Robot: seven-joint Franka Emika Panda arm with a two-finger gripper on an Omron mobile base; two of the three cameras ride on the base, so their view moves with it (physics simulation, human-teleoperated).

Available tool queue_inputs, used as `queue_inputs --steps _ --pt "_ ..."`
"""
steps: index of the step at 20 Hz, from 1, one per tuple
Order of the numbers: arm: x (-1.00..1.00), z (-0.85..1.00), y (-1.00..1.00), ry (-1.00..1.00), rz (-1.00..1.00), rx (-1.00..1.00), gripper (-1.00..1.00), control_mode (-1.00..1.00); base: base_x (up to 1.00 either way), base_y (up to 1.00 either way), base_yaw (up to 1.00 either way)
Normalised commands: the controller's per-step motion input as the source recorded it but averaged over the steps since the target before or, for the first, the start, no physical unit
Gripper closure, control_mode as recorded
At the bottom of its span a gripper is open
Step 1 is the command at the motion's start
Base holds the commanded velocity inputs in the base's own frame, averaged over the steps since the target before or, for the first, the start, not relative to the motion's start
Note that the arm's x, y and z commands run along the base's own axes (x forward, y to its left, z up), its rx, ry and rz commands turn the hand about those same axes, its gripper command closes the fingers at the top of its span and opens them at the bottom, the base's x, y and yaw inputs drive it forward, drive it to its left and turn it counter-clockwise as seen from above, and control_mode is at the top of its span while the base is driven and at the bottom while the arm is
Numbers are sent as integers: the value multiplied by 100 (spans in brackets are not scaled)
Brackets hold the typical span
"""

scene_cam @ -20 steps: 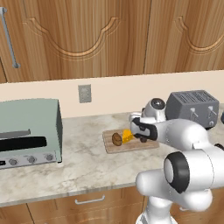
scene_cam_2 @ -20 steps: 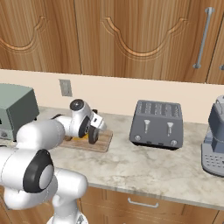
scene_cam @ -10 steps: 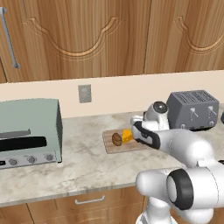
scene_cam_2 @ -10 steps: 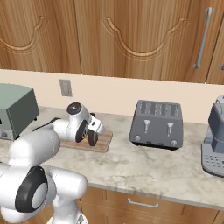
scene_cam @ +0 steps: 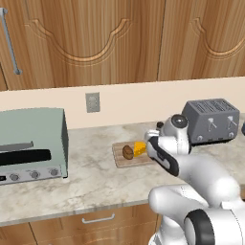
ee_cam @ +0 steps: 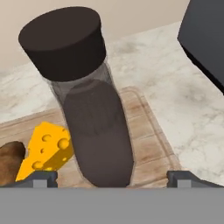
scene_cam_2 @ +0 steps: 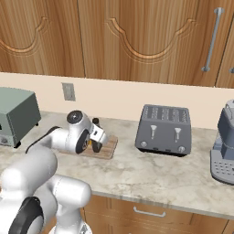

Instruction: Retrieve the reheated potato from the microwave, then place the potato, cheese, and condiment on the cutting board.

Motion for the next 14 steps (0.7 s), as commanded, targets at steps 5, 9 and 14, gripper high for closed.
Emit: queue_inputs --steps 5,9,14 --pt "-42 27 -2 0 0 0 -100 -100 0 0 0" --pt "-56 34 -1 0 11 0 -100 -100 0 0 0" --pt "-60 35 0 0 15 0 -100 -100 0 0 0"
